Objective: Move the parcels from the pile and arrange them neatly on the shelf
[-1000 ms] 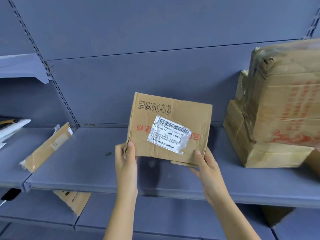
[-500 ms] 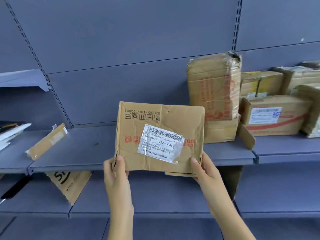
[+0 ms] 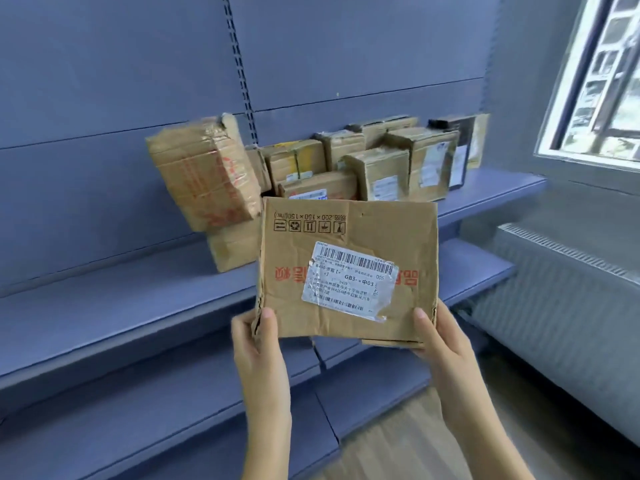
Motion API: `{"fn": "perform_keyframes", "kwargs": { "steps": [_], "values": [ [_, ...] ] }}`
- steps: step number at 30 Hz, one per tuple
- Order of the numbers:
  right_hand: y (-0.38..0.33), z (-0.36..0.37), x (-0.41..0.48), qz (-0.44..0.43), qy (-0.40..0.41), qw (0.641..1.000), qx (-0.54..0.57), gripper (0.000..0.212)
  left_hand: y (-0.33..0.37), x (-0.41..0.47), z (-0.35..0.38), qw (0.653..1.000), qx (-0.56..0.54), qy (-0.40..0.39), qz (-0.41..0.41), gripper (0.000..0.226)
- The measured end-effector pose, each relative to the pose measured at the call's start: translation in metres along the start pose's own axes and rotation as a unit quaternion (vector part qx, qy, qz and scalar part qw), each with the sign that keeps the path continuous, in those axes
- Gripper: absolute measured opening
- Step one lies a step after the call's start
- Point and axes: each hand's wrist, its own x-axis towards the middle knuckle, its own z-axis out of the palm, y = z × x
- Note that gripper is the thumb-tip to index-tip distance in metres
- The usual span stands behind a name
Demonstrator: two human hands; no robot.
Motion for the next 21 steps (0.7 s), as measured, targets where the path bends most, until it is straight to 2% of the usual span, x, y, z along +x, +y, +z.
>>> {"fn": "perform_keyframes", "kwargs": {
  "steps": [7, 13, 21],
  "values": [
    [-0.016, -0.091, -0.006, -0.004, 0.159, 0.987, -0.014, 0.028, -0.007, -0.042, 0.094, 0.989, -0.018, -0.142, -0.034, 0.014],
    [-0.018, -0.138, 0.000, -0.009, 0.276, 0.961, -0.028, 0.025, -0.015, -0.054, 0.155, 0.960, -0.023, -0.275, -0.046, 0.009],
    [-0.007, -0.162, 0.043, -0.014, 0.356, 0.934, -0.032, 0.024, -0.032, -0.029, 0.219, 0.929, -0.030, -0.364, -0.057, 0.010]
  ]
}}
